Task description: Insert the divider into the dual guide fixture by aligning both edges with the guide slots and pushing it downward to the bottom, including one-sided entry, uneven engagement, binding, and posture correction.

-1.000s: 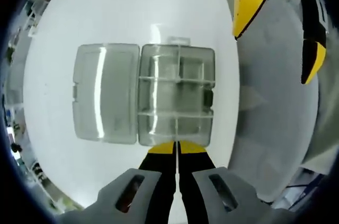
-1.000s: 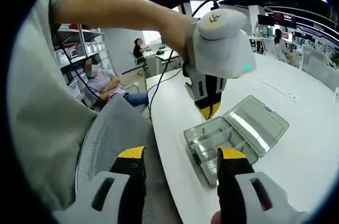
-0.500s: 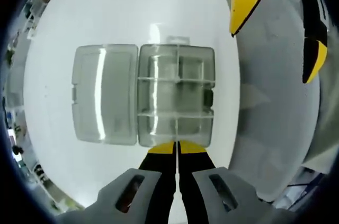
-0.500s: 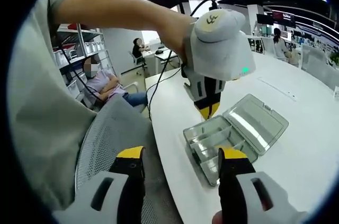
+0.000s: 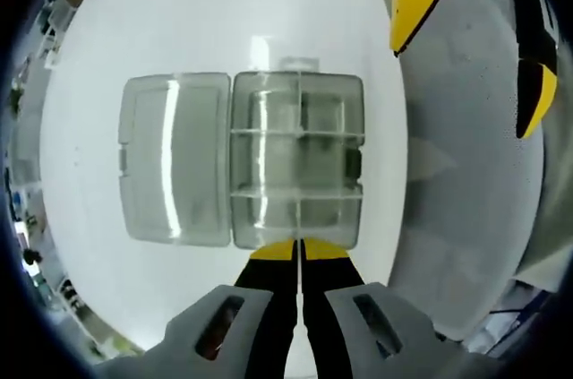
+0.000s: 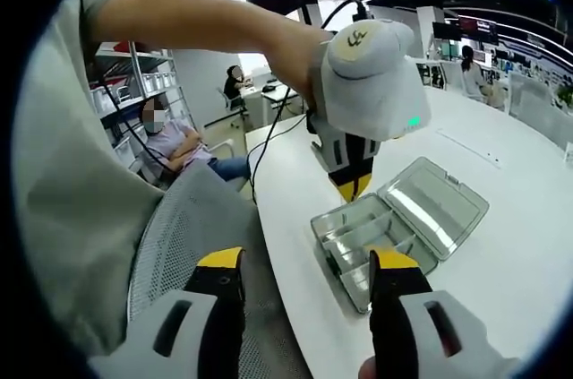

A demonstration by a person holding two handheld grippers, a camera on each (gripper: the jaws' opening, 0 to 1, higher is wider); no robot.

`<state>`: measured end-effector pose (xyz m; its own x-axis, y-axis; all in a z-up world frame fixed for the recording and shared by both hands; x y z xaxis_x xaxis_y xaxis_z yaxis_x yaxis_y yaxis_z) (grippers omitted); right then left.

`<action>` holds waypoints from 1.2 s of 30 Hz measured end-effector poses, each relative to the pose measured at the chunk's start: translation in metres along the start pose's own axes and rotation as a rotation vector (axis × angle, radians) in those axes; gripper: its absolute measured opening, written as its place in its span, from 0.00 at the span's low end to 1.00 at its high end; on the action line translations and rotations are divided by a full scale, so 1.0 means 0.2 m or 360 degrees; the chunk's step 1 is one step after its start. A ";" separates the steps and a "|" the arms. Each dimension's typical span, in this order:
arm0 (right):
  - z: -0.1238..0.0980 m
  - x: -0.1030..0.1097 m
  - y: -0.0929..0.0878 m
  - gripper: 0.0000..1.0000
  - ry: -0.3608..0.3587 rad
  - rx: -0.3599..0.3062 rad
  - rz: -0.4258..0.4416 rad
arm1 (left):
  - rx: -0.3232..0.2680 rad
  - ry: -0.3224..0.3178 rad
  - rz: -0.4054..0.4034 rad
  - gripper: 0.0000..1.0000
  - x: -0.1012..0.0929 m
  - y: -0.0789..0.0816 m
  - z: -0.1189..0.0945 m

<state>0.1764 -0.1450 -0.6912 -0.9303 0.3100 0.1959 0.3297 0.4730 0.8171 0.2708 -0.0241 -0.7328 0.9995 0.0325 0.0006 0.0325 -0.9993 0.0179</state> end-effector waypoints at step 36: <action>0.00 0.00 -0.02 0.52 0.0000 0.0002 0.0039 | 0.0015 -0.0010 0.0013 0.00 0.00 -0.01 0.07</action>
<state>0.1756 -0.1480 -0.6949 -0.9220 0.3214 0.2158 0.3525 0.4665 0.8113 0.2715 -0.0229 -0.7466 0.9997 0.0243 -0.0057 0.0244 -0.9997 0.0083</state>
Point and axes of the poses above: the point that each gripper's makers call its tool centre point, and the gripper's own axes: z roughly forward along the fingers, x roughly to its left, y roughly out of its top, the point moved 6 cm from there along -z, roughly backward along the fingers, and after that the axes turned 1 degree about y, right-handed, at the moved point
